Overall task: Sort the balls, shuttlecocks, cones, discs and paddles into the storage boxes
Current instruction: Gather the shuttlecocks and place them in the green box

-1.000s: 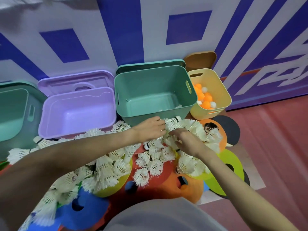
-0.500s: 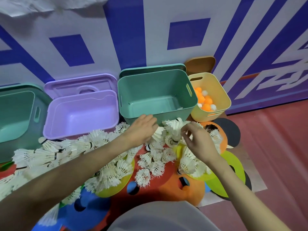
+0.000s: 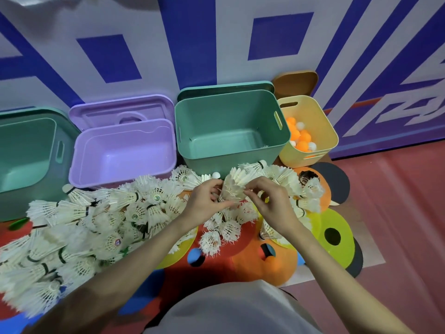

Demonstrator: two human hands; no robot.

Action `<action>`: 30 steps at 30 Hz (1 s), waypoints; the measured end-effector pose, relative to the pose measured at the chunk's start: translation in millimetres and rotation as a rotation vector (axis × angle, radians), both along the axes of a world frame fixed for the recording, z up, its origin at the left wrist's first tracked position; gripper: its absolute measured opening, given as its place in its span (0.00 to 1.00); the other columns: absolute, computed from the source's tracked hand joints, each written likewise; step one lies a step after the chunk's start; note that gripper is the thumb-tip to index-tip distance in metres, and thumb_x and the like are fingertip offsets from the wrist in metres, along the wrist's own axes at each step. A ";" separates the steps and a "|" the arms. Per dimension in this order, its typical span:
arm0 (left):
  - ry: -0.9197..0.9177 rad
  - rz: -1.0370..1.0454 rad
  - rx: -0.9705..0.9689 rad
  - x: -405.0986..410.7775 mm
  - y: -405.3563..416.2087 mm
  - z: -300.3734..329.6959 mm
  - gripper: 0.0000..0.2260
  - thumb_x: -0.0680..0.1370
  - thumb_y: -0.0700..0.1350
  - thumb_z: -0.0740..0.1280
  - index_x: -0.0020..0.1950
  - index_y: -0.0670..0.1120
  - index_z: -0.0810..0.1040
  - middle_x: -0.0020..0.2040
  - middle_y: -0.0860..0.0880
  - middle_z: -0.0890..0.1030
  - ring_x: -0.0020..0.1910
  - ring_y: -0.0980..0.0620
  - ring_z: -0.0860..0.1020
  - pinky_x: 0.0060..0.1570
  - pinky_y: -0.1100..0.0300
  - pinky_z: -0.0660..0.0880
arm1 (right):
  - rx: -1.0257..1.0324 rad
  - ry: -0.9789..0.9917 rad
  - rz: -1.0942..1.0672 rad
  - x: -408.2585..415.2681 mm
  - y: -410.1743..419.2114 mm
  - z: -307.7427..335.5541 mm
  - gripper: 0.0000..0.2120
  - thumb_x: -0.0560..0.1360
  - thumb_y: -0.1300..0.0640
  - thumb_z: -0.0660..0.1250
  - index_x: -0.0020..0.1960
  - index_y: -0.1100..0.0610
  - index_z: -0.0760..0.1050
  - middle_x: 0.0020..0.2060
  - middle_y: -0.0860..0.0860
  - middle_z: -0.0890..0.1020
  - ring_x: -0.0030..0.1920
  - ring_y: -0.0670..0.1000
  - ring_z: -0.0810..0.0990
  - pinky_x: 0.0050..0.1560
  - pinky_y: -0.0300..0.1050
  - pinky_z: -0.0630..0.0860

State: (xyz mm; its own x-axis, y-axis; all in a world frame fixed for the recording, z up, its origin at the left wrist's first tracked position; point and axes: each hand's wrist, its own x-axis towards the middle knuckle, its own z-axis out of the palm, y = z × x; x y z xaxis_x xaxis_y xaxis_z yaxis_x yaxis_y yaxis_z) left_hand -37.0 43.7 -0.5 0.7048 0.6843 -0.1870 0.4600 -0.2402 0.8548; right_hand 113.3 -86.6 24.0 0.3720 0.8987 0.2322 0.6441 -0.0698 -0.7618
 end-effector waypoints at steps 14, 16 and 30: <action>0.032 0.042 -0.086 3.8 -24.1 -19.4 0.24 0.68 0.47 0.78 0.61 0.47 0.75 0.48 0.48 0.82 0.42 0.49 0.82 0.50 0.45 0.79 | -0.370 -0.104 -0.075 35.2 -38.7 -23.5 0.11 0.76 0.64 0.66 0.58 0.58 0.78 0.53 0.53 0.80 0.49 0.51 0.77 0.48 0.46 0.75; 0.043 0.051 -0.093 5.6 -29.2 -20.5 0.25 0.68 0.48 0.78 0.62 0.47 0.74 0.49 0.51 0.80 0.45 0.51 0.81 0.52 0.50 0.79 | -0.493 -0.187 -0.010 41.4 -46.0 -33.2 0.16 0.75 0.65 0.66 0.61 0.57 0.77 0.57 0.54 0.79 0.55 0.55 0.75 0.51 0.46 0.73; 0.049 0.133 -0.051 5.4 -50.5 -27.5 0.22 0.69 0.45 0.78 0.59 0.47 0.75 0.48 0.54 0.80 0.46 0.56 0.79 0.47 0.68 0.77 | -0.548 -0.316 0.211 45.2 -43.3 -37.3 0.05 0.77 0.58 0.66 0.49 0.56 0.80 0.45 0.54 0.77 0.51 0.55 0.72 0.46 0.45 0.71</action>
State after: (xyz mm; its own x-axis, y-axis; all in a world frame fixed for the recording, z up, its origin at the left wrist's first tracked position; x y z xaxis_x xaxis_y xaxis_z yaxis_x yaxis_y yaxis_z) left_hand -31.6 -6.8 -27.9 0.5977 0.7599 -0.2555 0.5264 -0.1315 0.8400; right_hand 158.5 -129.9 -13.3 0.1642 0.9639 -0.2096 0.8730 -0.2409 -0.4240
